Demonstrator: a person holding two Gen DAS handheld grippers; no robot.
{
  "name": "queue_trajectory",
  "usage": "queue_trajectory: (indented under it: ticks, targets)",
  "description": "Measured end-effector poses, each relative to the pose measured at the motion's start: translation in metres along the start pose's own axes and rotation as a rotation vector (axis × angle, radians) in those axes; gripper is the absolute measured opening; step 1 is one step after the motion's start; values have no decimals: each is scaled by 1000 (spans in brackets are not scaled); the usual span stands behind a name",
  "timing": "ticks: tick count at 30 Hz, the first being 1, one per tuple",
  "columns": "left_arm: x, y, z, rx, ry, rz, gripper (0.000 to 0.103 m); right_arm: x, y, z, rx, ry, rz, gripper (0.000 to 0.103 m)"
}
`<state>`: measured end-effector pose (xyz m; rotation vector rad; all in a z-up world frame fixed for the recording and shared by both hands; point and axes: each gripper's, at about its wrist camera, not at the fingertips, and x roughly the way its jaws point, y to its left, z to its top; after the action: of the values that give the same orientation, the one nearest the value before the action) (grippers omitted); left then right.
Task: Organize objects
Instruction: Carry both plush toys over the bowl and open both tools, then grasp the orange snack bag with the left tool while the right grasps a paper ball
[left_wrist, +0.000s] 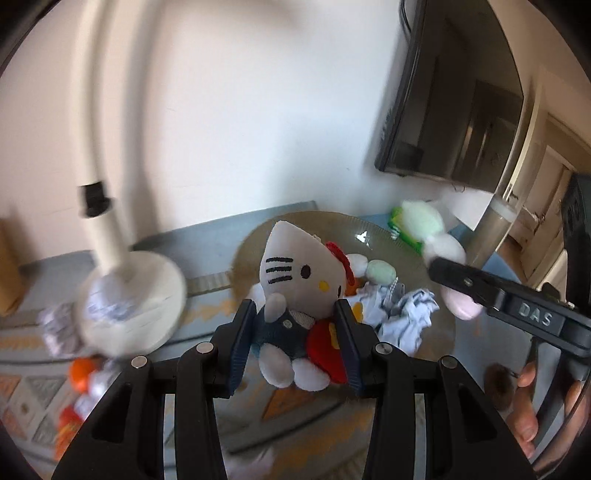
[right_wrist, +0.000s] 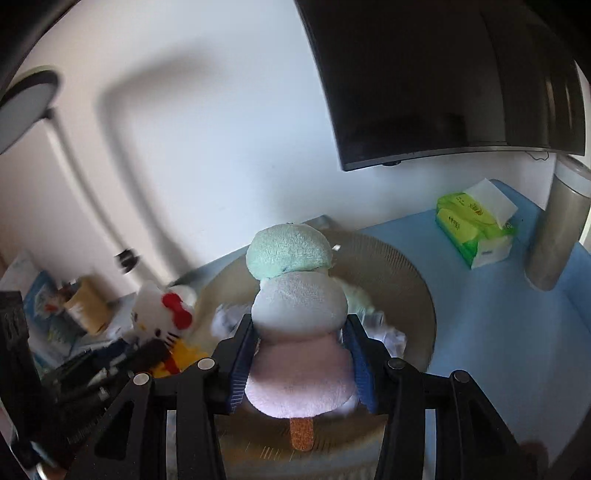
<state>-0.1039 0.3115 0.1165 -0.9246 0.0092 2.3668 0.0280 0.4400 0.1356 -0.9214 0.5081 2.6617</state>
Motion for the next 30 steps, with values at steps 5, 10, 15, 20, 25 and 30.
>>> queue_trajectory:
  ticks: [5, 10, 15, 20, 25, 30]
  targets:
    - [45, -8, 10, 40, 74, 18, 68, 37, -17, 23, 59, 58, -6, 63]
    - [12, -4, -5, 62, 36, 29, 69, 17, -21, 2, 55, 56, 6, 66]
    - [-58, 22, -35, 20, -29, 70, 76, -29, 18, -43, -21, 69, 110, 66]
    - [-140, 67, -79, -24, -136, 246, 95, -58, 69, -101, -150, 59, 159, 90]
    - [-196, 131, -154, -120, -199, 786, 102, -45, 101, -168, -248, 26, 80, 103]
    - [-199, 184, -190, -249, -126, 785, 102, -22, 111, -190, -300, 26, 42, 103]
